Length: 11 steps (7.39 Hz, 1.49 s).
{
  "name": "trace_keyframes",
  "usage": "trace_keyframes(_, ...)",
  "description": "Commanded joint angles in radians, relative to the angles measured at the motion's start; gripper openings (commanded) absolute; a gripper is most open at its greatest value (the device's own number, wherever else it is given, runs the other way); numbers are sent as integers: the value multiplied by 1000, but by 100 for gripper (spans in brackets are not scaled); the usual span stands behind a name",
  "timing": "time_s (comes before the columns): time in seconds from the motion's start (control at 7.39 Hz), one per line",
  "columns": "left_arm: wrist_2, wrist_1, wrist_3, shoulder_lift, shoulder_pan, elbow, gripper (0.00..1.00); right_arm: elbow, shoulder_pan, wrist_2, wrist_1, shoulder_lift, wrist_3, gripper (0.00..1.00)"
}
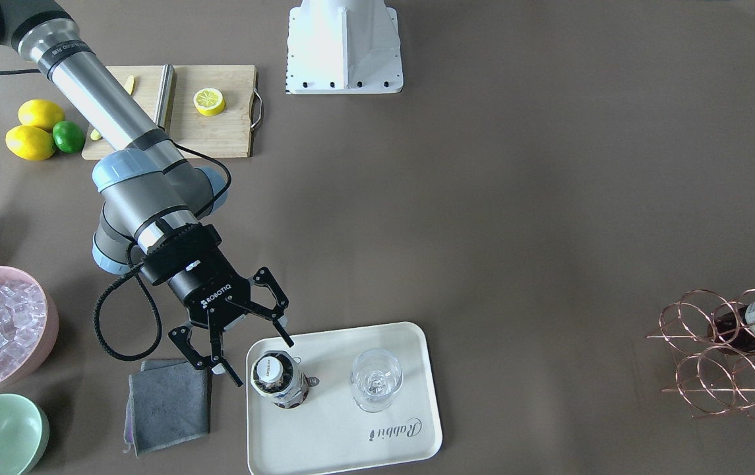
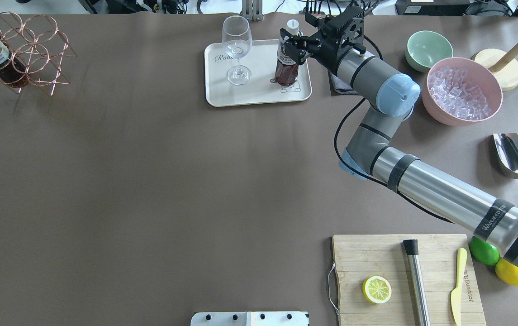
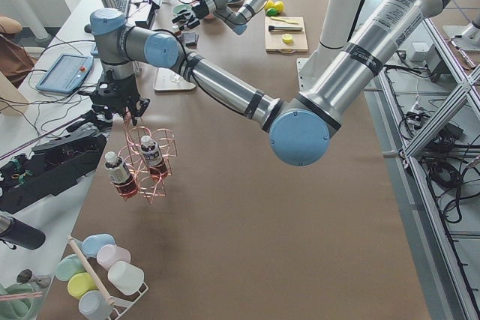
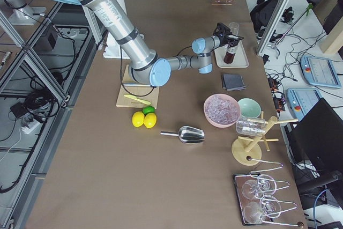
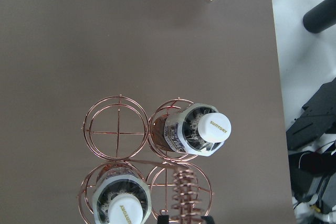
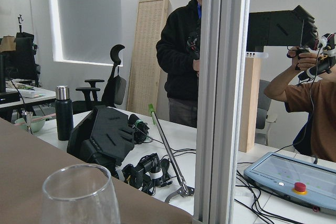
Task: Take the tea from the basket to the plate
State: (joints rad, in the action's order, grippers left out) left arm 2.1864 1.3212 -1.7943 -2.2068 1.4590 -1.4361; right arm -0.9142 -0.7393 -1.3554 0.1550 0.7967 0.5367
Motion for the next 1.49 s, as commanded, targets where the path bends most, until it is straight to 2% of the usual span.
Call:
trace_keyframes(0.0,-5,160,19,42,15,110,0,-26,-20,-30,-8,7,-6,100)
trace_keyframes(0.14,-5,161,29,45,26,112,0,-47,-58,-109,-40,13,-10,100)
trace_keyframes(0.41,-7,159,26,45,29,114,0,-124,-135,-316,-209,48,-11,100)
trace_keyframes(0.54,-7,161,24,45,27,121,0,-126,-159,-431,-303,59,-15,100)
trace_keyframes(0.68,-8,170,24,61,26,121,0,-129,-172,-530,-459,61,-15,100)
trace_keyframes(0.81,-10,188,24,74,26,128,0,-174,-196,-585,-592,64,-17,100)
trace_keyframes(0.95,-11,193,20,78,26,128,0,-189,-228,-667,-694,68,-18,100)
trace_keyframes(1.08,-11,193,18,76,26,128,23,-227,-256,-735,-782,105,-18,100)
trace_keyframes(1.22,-11,193,19,76,26,126,49,-297,-278,-787,-916,145,-15,100)
trace_keyframes(1.35,-10,191,26,75,27,120,88,-384,-293,-809,-1039,204,-21,100)
